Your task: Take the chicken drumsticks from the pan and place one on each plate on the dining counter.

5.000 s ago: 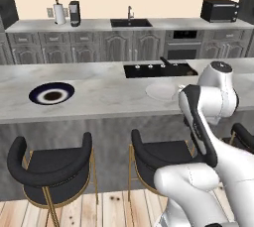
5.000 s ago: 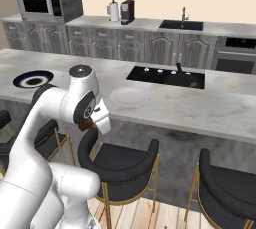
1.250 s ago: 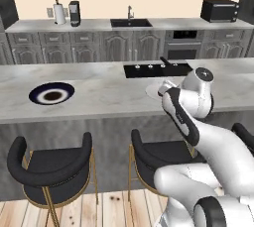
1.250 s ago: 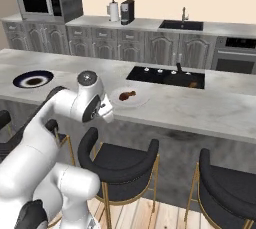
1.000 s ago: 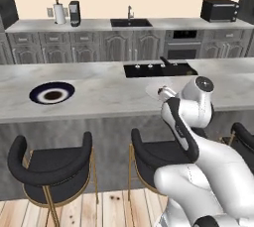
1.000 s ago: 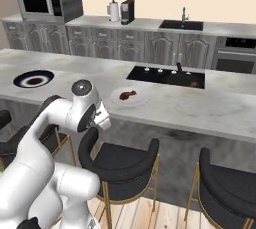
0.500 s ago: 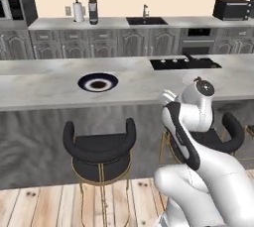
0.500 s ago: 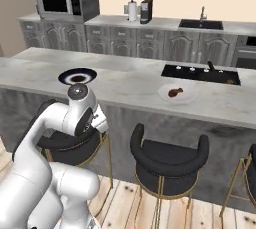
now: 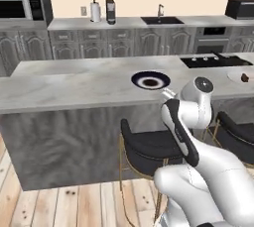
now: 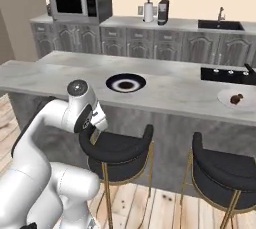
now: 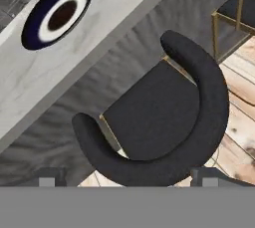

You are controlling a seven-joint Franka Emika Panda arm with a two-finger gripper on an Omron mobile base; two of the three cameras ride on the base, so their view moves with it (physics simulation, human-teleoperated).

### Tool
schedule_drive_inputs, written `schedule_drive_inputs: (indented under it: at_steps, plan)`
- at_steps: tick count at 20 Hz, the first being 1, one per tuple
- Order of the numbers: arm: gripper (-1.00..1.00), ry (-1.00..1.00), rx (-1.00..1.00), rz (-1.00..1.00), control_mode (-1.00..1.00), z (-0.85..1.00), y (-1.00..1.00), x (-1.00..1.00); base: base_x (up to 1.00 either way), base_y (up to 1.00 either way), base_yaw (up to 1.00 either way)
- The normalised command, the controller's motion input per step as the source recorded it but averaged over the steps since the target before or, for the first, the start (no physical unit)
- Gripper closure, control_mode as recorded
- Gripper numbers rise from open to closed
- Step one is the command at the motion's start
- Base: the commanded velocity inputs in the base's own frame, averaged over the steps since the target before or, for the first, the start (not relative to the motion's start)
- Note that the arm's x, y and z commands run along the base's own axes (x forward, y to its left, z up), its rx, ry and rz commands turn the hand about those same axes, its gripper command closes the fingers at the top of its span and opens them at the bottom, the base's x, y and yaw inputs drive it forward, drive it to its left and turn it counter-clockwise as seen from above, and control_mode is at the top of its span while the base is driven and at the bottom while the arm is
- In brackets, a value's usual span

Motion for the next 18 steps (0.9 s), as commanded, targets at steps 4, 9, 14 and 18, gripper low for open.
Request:
schedule_drive_inputs:
  at_steps: [4, 9, 14, 18]
  plan:
    - [-1.00, 0.00, 0.00, 0.00, 1.00, 0.00, 0.00, 0.00, 0.01, 1.00, -0.12]
    - [-1.00, 0.00, 0.00, 0.00, 1.00, 0.00, 0.00, 0.00, 0.08, 1.00, -0.09]
    - [-1.00, 0.00, 0.00, 0.00, 1.00, 0.00, 0.00, 0.00, 0.06, 1.00, -0.14]
    - [-1.00, 0.00, 0.00, 0.00, 1.00, 0.00, 0.00, 0.00, 0.00, 1.00, -0.29]
